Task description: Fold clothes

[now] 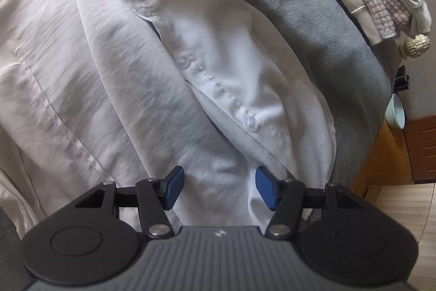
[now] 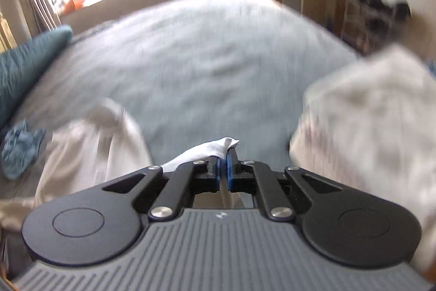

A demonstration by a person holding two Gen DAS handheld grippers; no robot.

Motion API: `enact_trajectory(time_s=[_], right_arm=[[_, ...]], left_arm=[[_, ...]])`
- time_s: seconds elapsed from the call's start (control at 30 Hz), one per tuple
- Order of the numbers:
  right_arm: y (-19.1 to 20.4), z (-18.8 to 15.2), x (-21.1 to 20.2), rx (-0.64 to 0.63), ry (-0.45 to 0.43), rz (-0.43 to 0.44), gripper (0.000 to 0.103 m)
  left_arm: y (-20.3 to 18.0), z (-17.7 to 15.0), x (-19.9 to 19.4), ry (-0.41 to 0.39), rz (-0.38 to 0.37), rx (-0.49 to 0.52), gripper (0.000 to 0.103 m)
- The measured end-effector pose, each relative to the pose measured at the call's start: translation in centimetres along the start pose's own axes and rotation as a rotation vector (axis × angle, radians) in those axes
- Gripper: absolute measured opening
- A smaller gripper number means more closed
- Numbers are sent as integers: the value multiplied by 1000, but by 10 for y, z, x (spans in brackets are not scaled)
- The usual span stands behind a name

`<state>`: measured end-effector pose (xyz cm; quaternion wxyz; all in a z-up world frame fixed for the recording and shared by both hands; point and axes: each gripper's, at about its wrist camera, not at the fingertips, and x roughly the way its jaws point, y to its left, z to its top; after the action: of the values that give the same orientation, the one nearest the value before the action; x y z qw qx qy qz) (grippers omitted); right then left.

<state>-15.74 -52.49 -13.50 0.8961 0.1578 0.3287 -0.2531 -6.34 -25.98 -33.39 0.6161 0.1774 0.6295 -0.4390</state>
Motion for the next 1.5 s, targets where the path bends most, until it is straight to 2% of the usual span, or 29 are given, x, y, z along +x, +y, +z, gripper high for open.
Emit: enact_trajectory(time_s=[0.07,0.2,0.37,0.47,0.53,0.6,0.63,0.7,0.77,0.87,0.97,1.1,1.13,1.23,1.3,1.33,1.4,1.5], right_arm=[[-5,44,19,-32,-92,-6,3],[-24,112,71,-90,-191,-90,3],[-49,153,137,-86,-236,-215,3],[-59,145,169,-65,-182,-283,7],[-54,133,198,-68,-47,-292,11],[-48,117,219,-81,93,-292,30],[-41,108,223,-107,125,-283,34],[-26,91,216,-205,147,-272,55],[-7,76,193,-313,137,-275,59],[13,55,153,-417,91,-245,60],[34,48,105,-429,40,-161,62],[74,26,65,-355,111,139,61],[90,14,60,-344,145,230,61],[151,-36,56,-345,320,522,57],[193,-76,57,-340,447,674,44],[214,-95,60,-322,518,719,41],[252,-130,64,-298,639,779,26],[292,-166,65,-316,708,767,21]], left_arm=[[0,-2,2,4,-1,-18,59],[-2,-1,5,8,-6,-50,59],[1,1,5,13,-5,-92,59],[5,1,3,16,2,-119,59],[6,-2,1,18,6,-138,59],[8,-9,-3,18,5,-159,60],[8,-13,-6,18,3,-171,60],[6,-22,-12,17,-6,-198,61],[7,-34,-21,13,-13,-226,61],[10,-57,-37,-15,-7,-270,61],[20,-80,-59,-62,27,-334,61],[42,-109,-95,-155,78,-419,61],[49,-116,-105,-178,91,-441,61],[64,-129,-113,-224,143,-502,61],[78,-138,-108,-230,169,-523,54],[84,-143,-104,-232,179,-532,52],[93,-146,-93,-220,186,-540,44],[105,-153,-79,-210,188,-530,39]])
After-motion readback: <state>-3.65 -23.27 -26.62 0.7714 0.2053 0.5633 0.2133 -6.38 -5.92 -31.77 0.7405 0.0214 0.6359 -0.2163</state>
